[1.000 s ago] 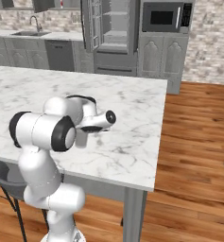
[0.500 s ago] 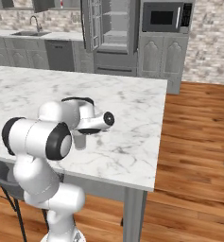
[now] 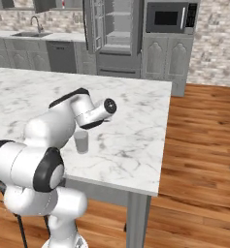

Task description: There is a bowl on the dining counter. Grab a lemon wedge from the fridge and place it in the bowl. Then get the liquor bottle and glass cup from the cabinet and place them next to the bowl.

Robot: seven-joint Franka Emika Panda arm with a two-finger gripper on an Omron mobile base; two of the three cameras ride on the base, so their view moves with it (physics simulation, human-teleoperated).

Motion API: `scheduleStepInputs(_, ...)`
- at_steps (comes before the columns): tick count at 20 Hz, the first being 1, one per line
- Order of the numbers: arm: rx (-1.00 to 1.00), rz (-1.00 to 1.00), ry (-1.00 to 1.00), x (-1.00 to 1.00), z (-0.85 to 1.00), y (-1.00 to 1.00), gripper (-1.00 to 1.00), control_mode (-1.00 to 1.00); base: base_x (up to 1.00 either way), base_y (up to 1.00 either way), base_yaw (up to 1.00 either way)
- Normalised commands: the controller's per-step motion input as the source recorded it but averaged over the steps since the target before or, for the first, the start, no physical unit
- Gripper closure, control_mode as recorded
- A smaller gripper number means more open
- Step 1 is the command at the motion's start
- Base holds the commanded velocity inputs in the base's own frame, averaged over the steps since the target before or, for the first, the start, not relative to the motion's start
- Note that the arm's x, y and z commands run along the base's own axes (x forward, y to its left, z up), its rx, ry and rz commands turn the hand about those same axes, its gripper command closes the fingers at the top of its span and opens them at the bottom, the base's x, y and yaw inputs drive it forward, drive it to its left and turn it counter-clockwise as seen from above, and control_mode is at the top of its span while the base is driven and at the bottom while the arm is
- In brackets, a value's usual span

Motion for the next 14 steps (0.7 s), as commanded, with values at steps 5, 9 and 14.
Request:
scheduleStepInputs(5, -0.02, -0.09, 0.0, -0.6, 1.0, 0.0, -1.0, -1.0, 0.0, 0.0, 0.0)
scheduleStepInputs(9, -0.05, -0.16, -0.01, -0.75, 1.0, 0.01, -1.0, -1.0, 0.0, 0.0, 0.0)
scheduleStepInputs(14, -0.06, -0.14, -0.03, -0.7, 1.0, 0.07, -1.0, -1.0, 0.0, 0.0, 0.0)
